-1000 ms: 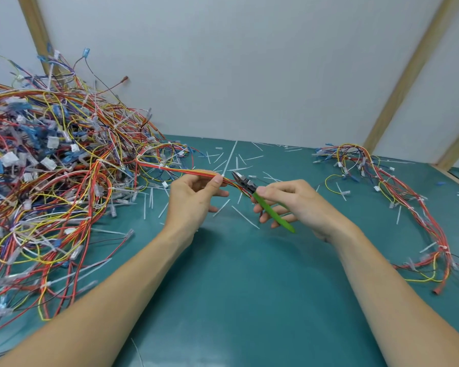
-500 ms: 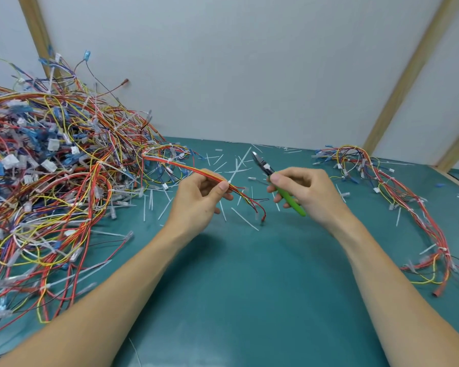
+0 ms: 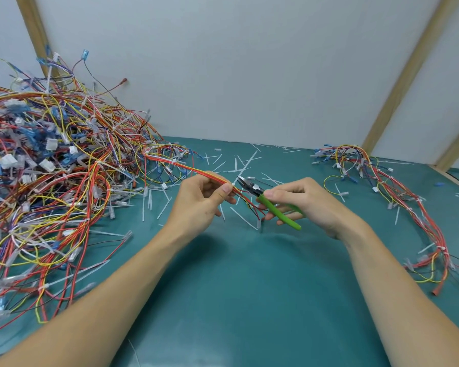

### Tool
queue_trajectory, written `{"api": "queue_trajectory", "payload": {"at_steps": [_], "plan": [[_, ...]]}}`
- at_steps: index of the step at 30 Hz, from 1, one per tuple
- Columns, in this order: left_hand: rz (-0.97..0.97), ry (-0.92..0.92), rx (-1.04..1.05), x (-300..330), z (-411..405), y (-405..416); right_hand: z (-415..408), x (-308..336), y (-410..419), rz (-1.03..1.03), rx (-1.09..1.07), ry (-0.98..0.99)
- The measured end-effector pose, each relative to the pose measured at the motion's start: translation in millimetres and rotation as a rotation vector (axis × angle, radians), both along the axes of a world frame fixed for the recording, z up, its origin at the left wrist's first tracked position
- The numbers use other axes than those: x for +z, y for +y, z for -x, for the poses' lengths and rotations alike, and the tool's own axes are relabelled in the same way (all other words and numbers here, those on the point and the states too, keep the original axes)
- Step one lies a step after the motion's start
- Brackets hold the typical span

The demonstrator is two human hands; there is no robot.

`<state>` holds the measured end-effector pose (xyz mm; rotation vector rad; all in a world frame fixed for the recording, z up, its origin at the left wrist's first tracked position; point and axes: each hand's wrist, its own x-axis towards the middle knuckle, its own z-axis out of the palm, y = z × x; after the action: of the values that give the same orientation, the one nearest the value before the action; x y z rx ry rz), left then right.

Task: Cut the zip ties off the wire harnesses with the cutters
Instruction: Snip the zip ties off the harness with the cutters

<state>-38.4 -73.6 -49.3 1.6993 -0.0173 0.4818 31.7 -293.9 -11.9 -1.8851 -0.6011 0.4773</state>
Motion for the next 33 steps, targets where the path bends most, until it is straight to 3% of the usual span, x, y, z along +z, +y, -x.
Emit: {"api": "queue_trajectory", "payload": {"at_steps": [33], "plan": [[0.144,0.101,-0.037,-7.9,-0.9,-0.6,7.5,1.1,7.1,0.078,-0.047,-0.114]]}}
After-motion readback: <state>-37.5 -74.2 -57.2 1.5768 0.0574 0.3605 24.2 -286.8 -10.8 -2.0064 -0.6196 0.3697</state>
